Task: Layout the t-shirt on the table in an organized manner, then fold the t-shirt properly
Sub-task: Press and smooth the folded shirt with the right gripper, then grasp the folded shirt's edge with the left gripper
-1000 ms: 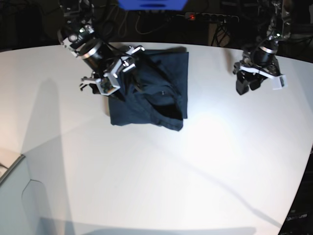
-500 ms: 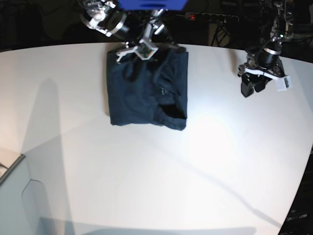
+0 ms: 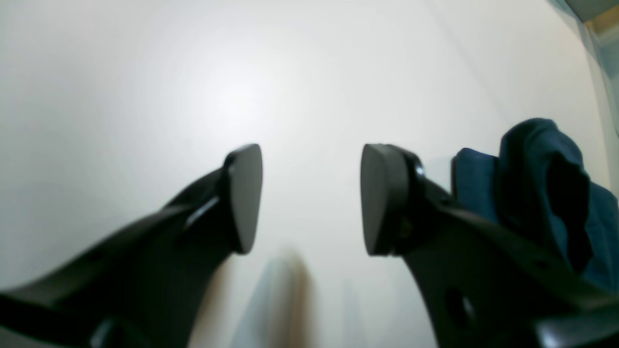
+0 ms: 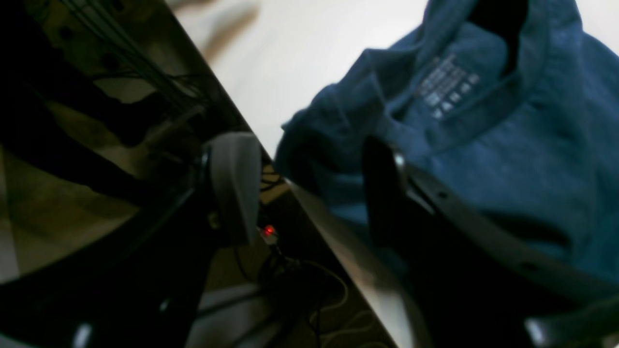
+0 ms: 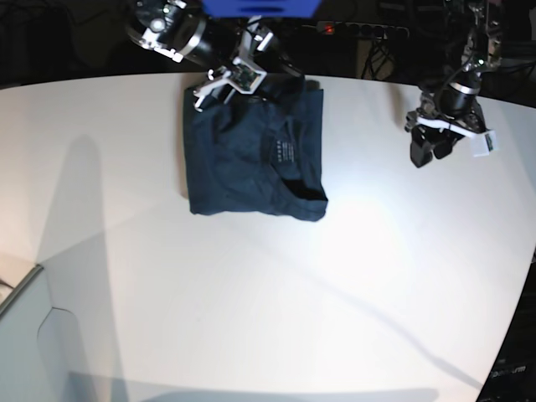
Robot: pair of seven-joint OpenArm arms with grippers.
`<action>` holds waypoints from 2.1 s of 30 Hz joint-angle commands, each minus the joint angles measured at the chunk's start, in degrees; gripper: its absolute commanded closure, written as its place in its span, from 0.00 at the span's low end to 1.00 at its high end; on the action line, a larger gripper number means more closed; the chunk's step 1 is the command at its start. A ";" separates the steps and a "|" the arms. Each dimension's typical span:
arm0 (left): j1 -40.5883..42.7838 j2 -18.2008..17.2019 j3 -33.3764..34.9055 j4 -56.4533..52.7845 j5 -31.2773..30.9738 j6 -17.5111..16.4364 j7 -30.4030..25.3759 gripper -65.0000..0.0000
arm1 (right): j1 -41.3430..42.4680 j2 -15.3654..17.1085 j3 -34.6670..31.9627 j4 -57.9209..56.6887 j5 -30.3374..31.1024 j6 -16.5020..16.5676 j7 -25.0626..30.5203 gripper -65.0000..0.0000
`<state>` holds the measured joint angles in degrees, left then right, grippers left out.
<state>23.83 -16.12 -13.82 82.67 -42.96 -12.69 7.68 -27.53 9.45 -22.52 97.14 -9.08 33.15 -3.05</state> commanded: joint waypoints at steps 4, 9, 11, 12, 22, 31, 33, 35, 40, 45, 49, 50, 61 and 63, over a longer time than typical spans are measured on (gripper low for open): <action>0.21 -0.63 -0.64 0.97 -0.60 -0.54 -1.22 0.51 | 3.31 -0.71 -0.64 -1.01 0.69 1.01 1.42 0.48; 0.74 -0.72 -0.64 0.97 -0.60 -0.63 -1.22 0.51 | 8.06 -1.58 0.24 -4.26 0.69 1.01 1.42 0.48; 1.44 -0.72 -0.64 1.06 -0.60 -0.63 -1.22 0.51 | 9.02 -1.67 2.44 -4.88 0.77 1.01 1.42 0.48; 1.44 -0.63 -0.64 1.33 -0.60 -0.63 -1.22 0.51 | 9.29 -1.67 4.11 -5.06 0.77 1.01 1.42 0.48; 2.23 1.22 -0.20 2.38 -0.60 -0.63 -1.22 0.51 | 11.22 -2.82 15.53 -5.76 0.86 1.01 1.42 0.48; 2.85 2.71 4.29 9.41 -0.25 -0.63 -1.13 0.20 | 10.69 -4.49 25.20 -12.88 0.86 1.18 1.69 0.48; 2.67 2.98 5.96 10.21 -0.42 -0.63 -1.13 0.20 | 10.17 -4.49 26.08 -12.53 0.86 1.18 1.77 0.48; 2.49 2.98 8.95 10.29 -0.51 -0.63 -1.13 0.20 | 9.55 -4.49 26.88 -11.38 0.86 1.18 1.77 0.48; -0.58 2.98 15.63 8.97 -0.16 -0.19 -1.13 0.20 | 6.65 -4.49 26.88 -4.79 0.86 1.18 1.77 0.48; -4.36 2.98 20.64 3.44 -0.51 -0.10 -1.13 0.20 | 4.80 -4.57 26.70 0.48 0.86 1.18 1.77 0.48; -6.30 2.98 25.30 -0.08 -0.60 -0.10 -1.13 0.20 | 4.45 -4.57 26.70 0.92 0.86 1.18 1.69 0.48; -6.65 2.98 26.09 -0.70 -0.60 -0.10 -1.13 0.20 | 4.45 -4.57 26.70 0.83 0.86 1.18 1.69 0.48; -9.81 3.06 30.31 -6.67 -0.60 -0.10 -1.13 0.49 | 4.45 -4.57 26.79 0.92 0.86 1.18 1.69 0.48; -9.99 3.06 30.13 -6.67 -0.60 -0.10 -1.13 0.65 | 4.45 -4.57 26.88 0.92 0.86 1.18 1.69 0.48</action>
<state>14.26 -12.99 16.38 75.20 -43.20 -12.01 7.49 -23.22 4.73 4.12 96.88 -9.02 33.39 -2.96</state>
